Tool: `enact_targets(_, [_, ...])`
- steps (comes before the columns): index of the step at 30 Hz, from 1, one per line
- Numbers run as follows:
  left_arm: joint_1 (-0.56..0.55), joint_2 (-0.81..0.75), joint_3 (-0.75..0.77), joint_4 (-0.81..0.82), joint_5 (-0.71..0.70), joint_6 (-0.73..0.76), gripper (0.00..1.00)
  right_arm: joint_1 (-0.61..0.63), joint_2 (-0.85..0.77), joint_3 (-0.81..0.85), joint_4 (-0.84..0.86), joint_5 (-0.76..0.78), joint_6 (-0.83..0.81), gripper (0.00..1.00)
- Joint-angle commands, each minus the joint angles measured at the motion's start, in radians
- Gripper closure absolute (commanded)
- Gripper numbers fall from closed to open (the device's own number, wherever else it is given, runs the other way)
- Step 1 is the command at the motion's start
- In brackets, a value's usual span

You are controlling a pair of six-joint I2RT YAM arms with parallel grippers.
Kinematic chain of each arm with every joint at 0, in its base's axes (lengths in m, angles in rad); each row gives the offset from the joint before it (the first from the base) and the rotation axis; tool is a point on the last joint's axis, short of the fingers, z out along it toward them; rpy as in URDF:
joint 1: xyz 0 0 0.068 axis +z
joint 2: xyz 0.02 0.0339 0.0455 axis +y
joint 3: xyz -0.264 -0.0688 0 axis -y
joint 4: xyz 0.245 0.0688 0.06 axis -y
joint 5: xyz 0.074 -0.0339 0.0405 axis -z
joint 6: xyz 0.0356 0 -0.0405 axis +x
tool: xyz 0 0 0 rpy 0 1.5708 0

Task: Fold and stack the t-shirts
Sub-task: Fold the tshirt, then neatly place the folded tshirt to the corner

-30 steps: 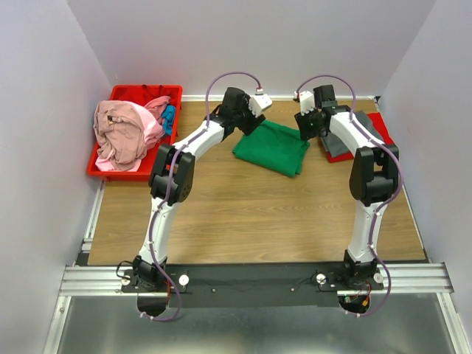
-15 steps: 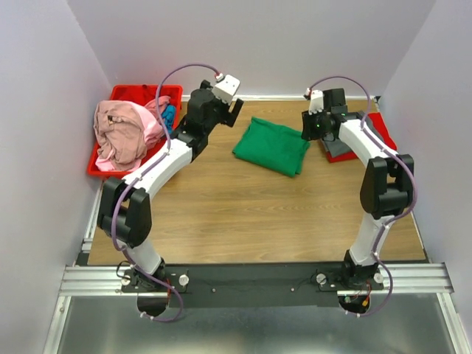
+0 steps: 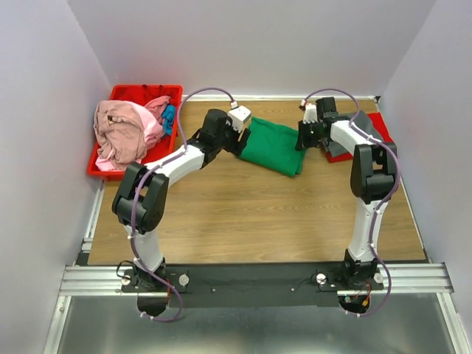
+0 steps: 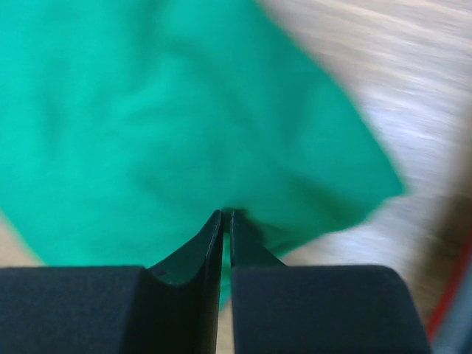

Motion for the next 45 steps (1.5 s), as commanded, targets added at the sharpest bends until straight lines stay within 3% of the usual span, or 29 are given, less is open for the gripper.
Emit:
enact_targets(1, [-0.002,0.075,0.082,0.019,0.072,-0.018,0.24,-0.041,0.042,0.073,0.0,0.148,0.033,0.86])
enact_targets(11, [-0.005,0.282,0.263,-0.065,0.066,-0.058,0.25,-0.047,0.093,0.14,0.003,0.153,0.004,0.84])
enact_targets(15, [-0.005,0.341,0.309,-0.146,0.05,-0.075,0.26,-0.047,0.096,0.171,0.003,0.21,-0.01,0.77])
enact_targets(16, [-0.005,0.35,0.321,-0.166,0.033,-0.082,0.26,-0.049,0.09,0.171,0.003,0.208,-0.013,0.75])
enact_targets(21, [-0.005,0.396,0.378,-0.252,-0.004,-0.087,0.26,-0.047,-0.028,0.107,0.003,0.116,-0.023,0.4])
enact_targets(24, [-0.006,0.408,0.404,-0.293,-0.002,-0.087,0.26,-0.047,-0.086,0.05,0.002,0.096,0.01,0.27])
enact_targets(26, [-0.008,0.411,0.406,-0.31,0.004,-0.089,0.26,-0.047,-0.105,0.002,0.003,0.058,0.027,0.25])
enact_targets(27, [-0.006,0.41,0.404,-0.315,0.007,-0.087,0.26,-0.047,-0.103,-0.008,0.005,0.047,0.028,0.16])
enact_targets(29, [-0.006,0.404,0.386,-0.323,0.016,-0.087,0.26,-0.049,-0.068,-0.013,0.003,0.067,0.108,0.11])
enact_targets(40, [-0.008,0.349,0.285,-0.295,0.055,-0.132,0.26,-0.047,0.068,0.051,0.02,0.11,0.286,0.1])
enact_targets(45, [-0.008,0.324,0.245,-0.274,0.081,-0.15,0.26,-0.047,0.128,0.076,0.019,0.023,0.339,0.11])
